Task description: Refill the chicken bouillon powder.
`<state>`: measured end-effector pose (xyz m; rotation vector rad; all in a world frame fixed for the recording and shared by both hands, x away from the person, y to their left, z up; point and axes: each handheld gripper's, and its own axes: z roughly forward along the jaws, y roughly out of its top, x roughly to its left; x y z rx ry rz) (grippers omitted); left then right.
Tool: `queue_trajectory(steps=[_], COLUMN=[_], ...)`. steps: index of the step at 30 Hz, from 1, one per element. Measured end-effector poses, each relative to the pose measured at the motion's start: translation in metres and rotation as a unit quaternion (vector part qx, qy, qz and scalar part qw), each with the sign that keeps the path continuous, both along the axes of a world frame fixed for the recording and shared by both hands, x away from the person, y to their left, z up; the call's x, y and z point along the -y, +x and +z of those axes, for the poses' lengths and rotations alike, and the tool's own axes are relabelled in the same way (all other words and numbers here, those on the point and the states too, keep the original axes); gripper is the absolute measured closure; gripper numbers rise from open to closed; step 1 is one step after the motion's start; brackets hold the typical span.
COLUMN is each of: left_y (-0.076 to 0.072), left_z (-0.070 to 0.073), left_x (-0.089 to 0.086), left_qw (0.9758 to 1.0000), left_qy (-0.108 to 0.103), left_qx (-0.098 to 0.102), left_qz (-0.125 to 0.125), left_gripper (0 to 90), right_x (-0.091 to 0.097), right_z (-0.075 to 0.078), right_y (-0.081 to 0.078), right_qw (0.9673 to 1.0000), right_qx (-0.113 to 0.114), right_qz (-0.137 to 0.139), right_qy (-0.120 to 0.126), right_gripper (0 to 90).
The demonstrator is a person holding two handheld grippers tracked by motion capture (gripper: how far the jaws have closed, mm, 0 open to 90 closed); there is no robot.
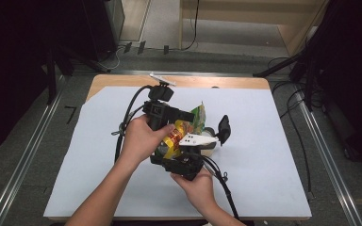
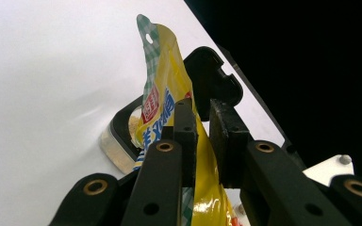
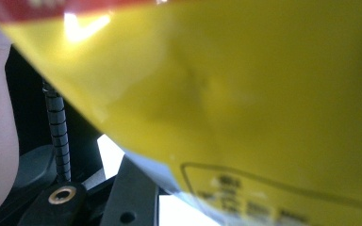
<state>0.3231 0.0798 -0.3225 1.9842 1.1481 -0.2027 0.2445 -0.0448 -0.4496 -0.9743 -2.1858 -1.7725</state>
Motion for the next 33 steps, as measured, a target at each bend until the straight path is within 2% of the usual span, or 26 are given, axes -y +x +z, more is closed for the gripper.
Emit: queue_trajectory(steps=[12, 16, 19, 28, 33], left_y=[0.003, 0.01, 0.015, 0.022, 0.027], left_z=[-0.001, -0.003, -0.003, 0.003, 0.005], left_x=[-0.003, -0.009, -0.008, 0.007, 0.01], left_qw=[1.0, 0.9995, 0.999, 0.999, 0.9985], left_qy=[-0.002, -0.015, -0.019, 0.01, 0.018], left_qx=[-0.006, -0.024, -0.038, -0.043, -0.051], left_qz=[0.0, 0.009, 0.01, 0.002, 0.0], left_gripper=[81.8, 81.6, 81.5, 81.5, 81.4], right_x=[0.0, 0.0, 0.0, 0.005, 0.006], right_z=[0.0, 0.003, 0.005, 0.009, 0.01], right_y=[0.0, 0.0, 0.002, 0.006, 0.006], right_qw=[1.0, 0.9999, 1.0, 0.9997, 0.9997], right_qx=[0.001, 0.007, 0.001, -0.017, -0.013], right_qz=[0.001, -0.001, 0.0, -0.012, -0.017], right_qy=[-0.003, -0.012, -0.009, 0.013, 0.012], right_gripper=[70.6, 69.6, 69.4, 65.2, 66.1])
